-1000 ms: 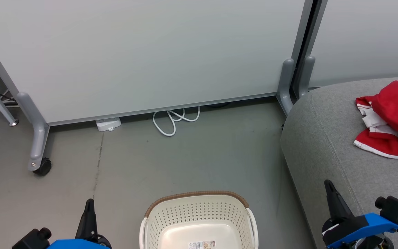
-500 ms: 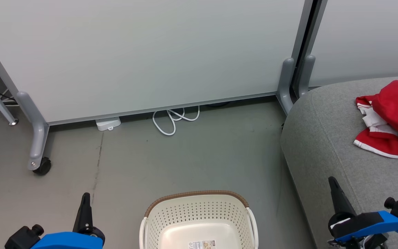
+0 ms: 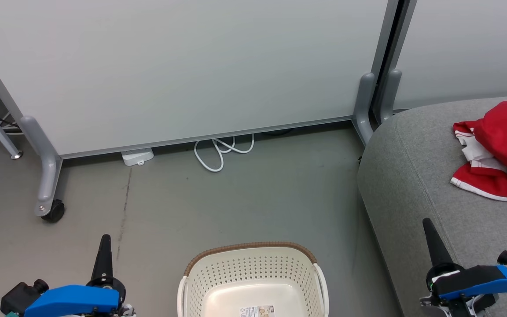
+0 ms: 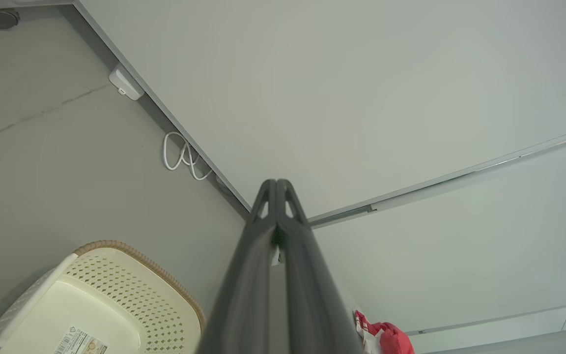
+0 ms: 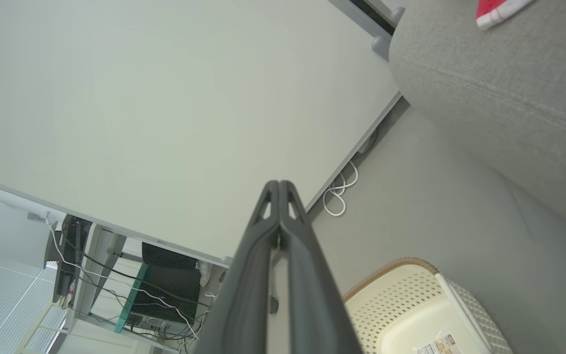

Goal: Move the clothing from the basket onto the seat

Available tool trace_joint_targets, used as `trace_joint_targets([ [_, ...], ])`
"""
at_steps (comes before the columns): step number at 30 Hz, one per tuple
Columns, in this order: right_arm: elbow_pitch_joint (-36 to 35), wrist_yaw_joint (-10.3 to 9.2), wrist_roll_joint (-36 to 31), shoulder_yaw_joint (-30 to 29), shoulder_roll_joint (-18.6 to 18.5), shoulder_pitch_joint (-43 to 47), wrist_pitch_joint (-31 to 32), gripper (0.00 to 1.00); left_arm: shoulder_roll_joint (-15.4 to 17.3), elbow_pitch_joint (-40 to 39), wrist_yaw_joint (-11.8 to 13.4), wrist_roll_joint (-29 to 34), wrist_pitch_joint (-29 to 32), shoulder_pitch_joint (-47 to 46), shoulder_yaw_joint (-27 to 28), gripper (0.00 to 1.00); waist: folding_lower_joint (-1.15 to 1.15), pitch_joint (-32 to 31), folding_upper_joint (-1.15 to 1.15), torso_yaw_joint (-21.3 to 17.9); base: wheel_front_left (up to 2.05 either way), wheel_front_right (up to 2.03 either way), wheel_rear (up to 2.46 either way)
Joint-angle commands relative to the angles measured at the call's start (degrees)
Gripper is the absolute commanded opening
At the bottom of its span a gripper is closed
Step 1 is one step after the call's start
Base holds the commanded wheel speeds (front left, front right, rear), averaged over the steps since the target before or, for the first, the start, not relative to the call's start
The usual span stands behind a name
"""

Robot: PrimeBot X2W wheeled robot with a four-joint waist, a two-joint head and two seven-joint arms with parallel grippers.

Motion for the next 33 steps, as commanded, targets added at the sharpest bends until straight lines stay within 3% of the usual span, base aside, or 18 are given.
trace_joint_targets([
  [1, -0.8, 0.02, 1.9, -0.3, -0.3, -1.3, 0.5, 0.0, 0.1, -0.8, -0.1, -1.4, 0.5, -1.4, 0.6, 0.0, 0.0, 0.0, 0.0, 0.0, 0.0, 0.0, 0.0],
  [33, -1.9, 0.02, 20.3, -1.5, -0.3, -1.8, 3.2, 0.0, -0.5, -1.8, -0.1, -15.4, 4.9, -3.8, 3.2, 0.0, 0.0, 0.3, 0.0, -0.1, 0.0, 0.0, 0.0],
])
